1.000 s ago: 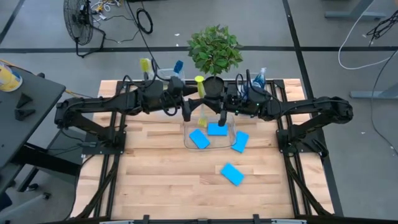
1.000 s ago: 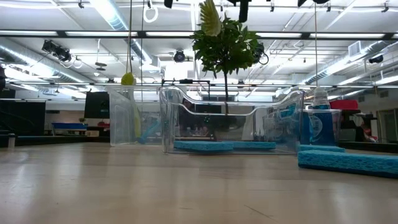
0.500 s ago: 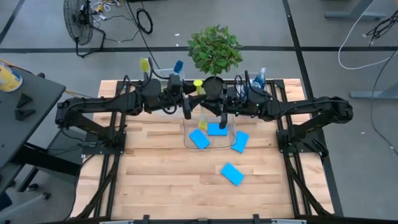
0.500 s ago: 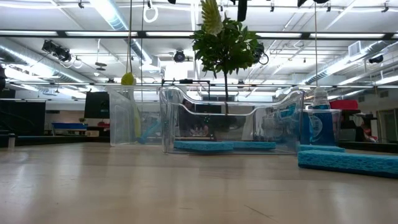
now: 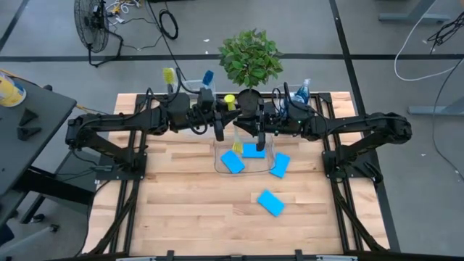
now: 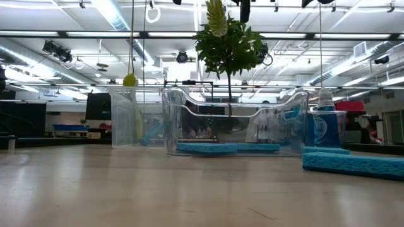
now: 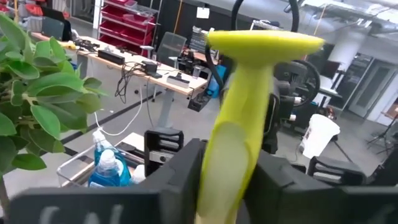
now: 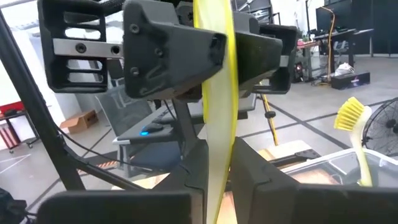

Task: Pick & Place Kitchen Sink Supplies
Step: Put the green dishwashing brush into the white bin, then put the blue sponge into the bottom transparent bin

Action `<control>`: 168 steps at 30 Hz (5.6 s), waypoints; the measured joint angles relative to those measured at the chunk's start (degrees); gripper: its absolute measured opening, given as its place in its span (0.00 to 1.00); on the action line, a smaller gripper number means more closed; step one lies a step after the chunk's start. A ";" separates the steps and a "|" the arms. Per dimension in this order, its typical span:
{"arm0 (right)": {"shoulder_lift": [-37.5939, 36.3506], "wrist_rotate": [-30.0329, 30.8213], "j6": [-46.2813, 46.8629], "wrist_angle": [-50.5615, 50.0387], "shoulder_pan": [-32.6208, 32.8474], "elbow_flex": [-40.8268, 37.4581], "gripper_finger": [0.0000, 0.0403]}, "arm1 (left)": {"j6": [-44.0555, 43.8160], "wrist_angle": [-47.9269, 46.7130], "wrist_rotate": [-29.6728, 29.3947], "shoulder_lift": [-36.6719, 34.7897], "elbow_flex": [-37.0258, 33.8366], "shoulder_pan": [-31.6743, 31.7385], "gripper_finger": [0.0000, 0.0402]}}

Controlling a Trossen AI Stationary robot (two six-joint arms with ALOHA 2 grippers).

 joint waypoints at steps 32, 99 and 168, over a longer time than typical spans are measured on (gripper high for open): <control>-0.04 -0.27 2.82 1.99 0.11 0.00 0.62 | 4.92 -5.82 -1.96 -6.02 0.04 0.79 0.20; -0.04 1.31 4.44 -2.29 0.08 -0.02 0.61 | -52.79 -11.92 0.51 -9.90 -27.63 33.03 0.22; -0.04 3.28 4.41 -2.29 0.02 -0.02 0.61 | -43.51 -19.82 0.66 -6.20 -27.80 32.74 0.72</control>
